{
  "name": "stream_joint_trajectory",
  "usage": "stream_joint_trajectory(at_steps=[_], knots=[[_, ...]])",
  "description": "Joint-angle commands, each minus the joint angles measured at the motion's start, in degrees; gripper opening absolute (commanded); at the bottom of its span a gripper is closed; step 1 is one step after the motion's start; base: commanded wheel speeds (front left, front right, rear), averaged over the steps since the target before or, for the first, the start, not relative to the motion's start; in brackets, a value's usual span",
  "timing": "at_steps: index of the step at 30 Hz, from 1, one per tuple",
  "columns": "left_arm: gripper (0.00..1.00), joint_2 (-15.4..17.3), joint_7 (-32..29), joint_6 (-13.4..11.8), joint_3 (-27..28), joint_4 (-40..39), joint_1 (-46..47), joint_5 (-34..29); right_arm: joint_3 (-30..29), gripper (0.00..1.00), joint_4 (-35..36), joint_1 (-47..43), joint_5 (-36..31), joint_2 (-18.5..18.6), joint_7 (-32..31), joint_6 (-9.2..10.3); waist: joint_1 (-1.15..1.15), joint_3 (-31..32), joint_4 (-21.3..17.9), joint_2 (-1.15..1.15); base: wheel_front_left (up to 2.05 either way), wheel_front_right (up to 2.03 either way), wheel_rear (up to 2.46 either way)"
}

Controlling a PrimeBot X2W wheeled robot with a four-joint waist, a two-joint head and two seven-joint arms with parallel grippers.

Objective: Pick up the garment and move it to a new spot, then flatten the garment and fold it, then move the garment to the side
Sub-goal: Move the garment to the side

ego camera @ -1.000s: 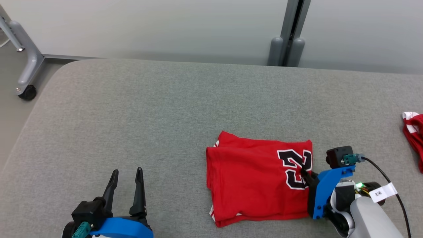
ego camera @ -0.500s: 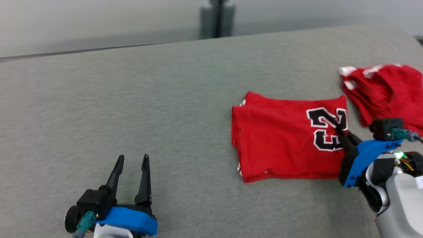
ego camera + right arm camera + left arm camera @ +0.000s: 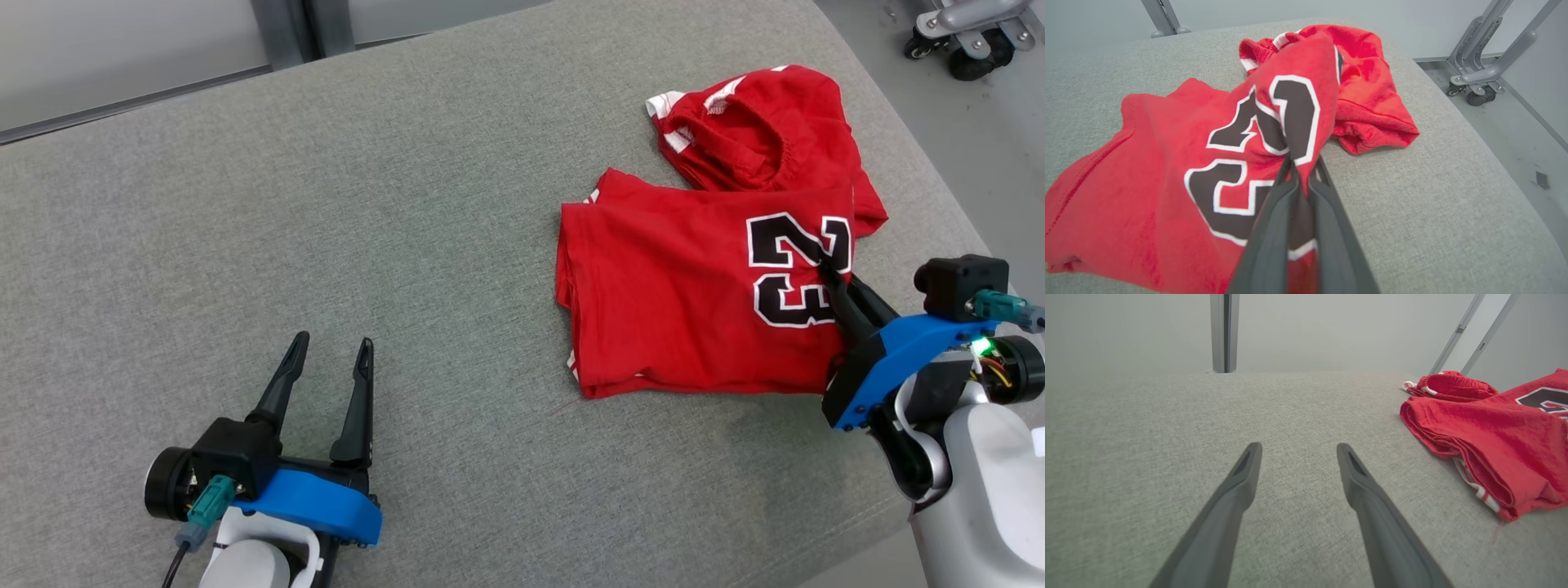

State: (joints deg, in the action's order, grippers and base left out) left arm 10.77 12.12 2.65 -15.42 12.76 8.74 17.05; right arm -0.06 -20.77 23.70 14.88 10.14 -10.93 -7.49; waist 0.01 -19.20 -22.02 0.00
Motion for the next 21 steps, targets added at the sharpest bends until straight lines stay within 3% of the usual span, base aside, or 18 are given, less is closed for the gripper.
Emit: stream_joint_trajectory(at_steps=[1, 9, 21], knots=[[1.0, 0.6, -0.2, 0.2, -0.1, -0.4, 0.9, -0.1, 0.4, 0.0, 0.0, 1.7, 0.3, -0.2, 0.8, 0.0, -0.01, -0.1, -0.2, 0.0, 0.0, 0.0, 0.0], [1.0, 0.2, -0.2, 0.2, -1.1, 0.8, -0.1, 0.5, 2.5, 0.0, -0.3, 6.3, -0.3, 2.7, 0.3, 0.0, -0.01, 1.4, 2.8, 0.0, 0.0, 0.0, 0.0], [1.0, -1.7, 1.3, 0.7, -3.1, 2.7, -1.2, 0.9, 0.3, 0.0, -4.5, 13.6, 0.0, 12.6, -5.3, 0.0, -0.01, 3.6, 10.4, 0.0, 0.0, 0.0, 0.0]])
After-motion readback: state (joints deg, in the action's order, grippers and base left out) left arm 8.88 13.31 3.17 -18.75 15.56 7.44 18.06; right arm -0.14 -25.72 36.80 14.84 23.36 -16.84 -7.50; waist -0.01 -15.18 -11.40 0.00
